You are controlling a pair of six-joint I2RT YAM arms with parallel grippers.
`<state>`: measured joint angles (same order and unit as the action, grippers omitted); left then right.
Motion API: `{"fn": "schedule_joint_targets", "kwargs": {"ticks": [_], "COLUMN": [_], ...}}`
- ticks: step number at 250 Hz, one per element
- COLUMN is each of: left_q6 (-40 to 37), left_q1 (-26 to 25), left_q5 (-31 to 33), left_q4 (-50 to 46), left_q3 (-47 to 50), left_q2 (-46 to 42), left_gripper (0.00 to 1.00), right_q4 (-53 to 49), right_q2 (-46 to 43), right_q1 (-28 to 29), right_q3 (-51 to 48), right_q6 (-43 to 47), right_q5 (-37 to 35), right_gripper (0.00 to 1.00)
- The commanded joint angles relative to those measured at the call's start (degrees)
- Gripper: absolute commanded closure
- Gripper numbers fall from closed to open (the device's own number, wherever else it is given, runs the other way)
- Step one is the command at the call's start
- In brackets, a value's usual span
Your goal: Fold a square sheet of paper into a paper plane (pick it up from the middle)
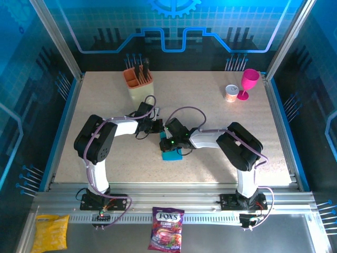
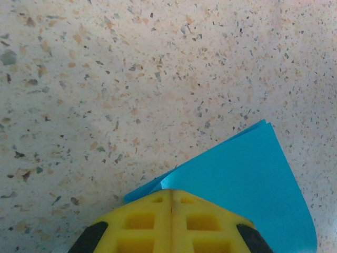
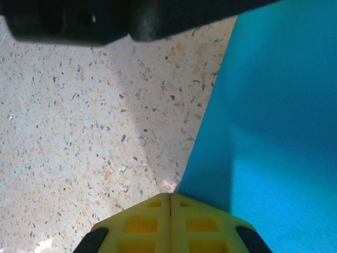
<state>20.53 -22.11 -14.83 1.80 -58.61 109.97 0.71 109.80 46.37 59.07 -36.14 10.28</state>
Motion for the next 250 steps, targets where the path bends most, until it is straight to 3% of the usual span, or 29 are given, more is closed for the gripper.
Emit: {"fn": "schedule_joint_targets", "kwargs": {"ticks": [1, 133, 250], "left_q6": [-1.42, -1.54, -1.37], "left_q1": [-0.57, -0.57, -0.57], "left_q5": [1.56, 1.55, 1.2], "left_q4": [-3.23, -3.59, -3.96], "left_q3": [1.14, 0.88, 0.24], "left_q2": [1.17, 1.47, 1.86], "left_gripper": [1.0, 1.0, 1.0], "right_q4": [-5.7, -3.34, 0.59], "right_q2": [0.34, -3.35, -4.08], "right_q1": [4.75, 9.15, 9.49], "right_q3": [-3.66, -9.72, -14.27], "right_q6": [4.22, 2.4, -1.19], "right_q5": [2.03, 1.42, 0.96], "right_gripper": [1.0, 1.0, 1.0]}}
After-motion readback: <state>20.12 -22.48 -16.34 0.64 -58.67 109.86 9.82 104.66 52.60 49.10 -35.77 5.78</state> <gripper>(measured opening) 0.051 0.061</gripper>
